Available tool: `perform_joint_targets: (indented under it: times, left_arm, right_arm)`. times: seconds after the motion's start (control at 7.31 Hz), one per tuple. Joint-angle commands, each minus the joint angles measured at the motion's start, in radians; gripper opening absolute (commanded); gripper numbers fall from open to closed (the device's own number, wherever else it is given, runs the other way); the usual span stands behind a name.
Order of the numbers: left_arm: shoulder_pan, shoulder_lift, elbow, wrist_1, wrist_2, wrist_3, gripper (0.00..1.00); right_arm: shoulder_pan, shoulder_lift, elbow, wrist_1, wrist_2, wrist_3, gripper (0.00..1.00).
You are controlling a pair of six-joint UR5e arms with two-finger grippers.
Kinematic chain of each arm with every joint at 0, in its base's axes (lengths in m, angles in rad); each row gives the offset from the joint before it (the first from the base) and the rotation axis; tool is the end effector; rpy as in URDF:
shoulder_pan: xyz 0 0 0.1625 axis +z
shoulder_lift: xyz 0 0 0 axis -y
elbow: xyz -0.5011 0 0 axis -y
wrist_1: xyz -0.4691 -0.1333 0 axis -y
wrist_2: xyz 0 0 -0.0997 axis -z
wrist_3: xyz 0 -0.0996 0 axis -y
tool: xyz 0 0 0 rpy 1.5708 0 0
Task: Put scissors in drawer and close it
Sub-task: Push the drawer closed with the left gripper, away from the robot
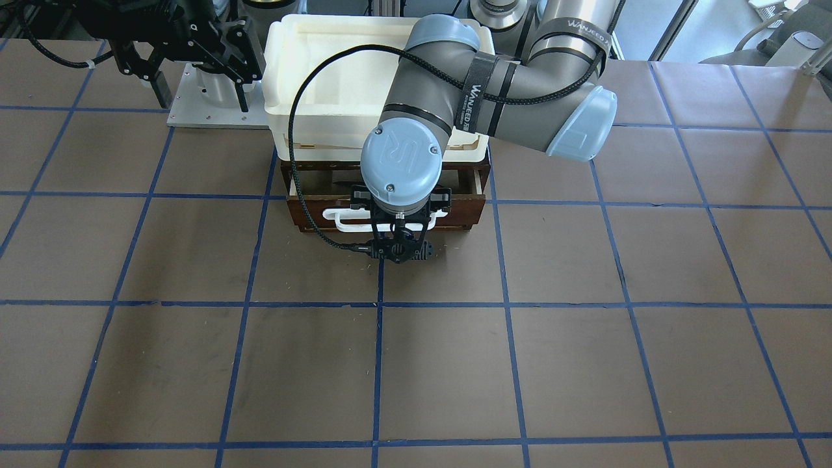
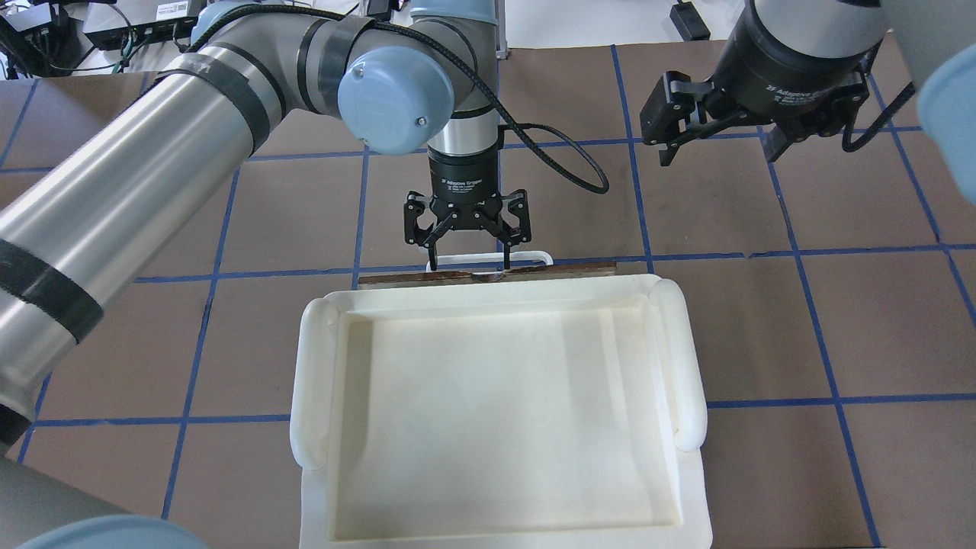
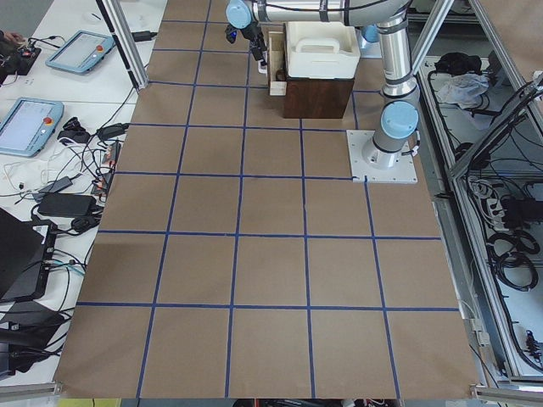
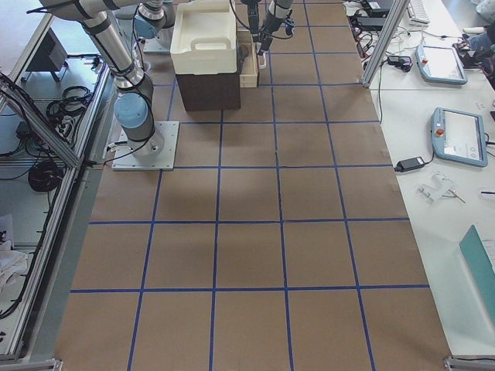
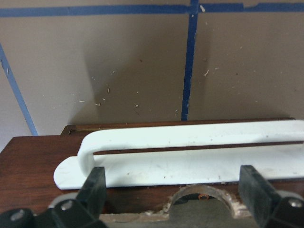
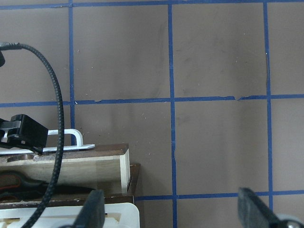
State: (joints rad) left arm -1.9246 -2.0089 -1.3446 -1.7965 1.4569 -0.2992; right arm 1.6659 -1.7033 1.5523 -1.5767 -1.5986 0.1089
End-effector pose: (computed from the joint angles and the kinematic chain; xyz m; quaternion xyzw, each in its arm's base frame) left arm -0.3850 -0.6249 0.3857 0.0143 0.9745 0.2231 0.0169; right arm 0.1785 -0.4969 0.6470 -0.0080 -0.9968 0.0794 0.0058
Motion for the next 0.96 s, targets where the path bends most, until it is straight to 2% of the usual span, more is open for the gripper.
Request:
perform_joint_targets:
  times: [0.0, 0.41, 0.82]
  left_arm:
    - [-0.002, -0.004, -0.002, -0.040, -0.001, 0.015, 1.00]
    - [0.005, -0.021, 0.001, -0.034, -0.010, 0.026, 1.00]
    - [0.038, -0.013, 0.033, 0.035, -0.015, 0.028, 1.00]
  right_arm:
    - [0.000, -0.001, 0.000, 0.000, 0.000, 0.000, 1.00]
    - [0.000, -0.001, 0.000, -0.006, -0.001, -0.011, 1.00]
    - [0.000, 0.001, 0.000, -0.005, -0.001, -0.009, 1.00]
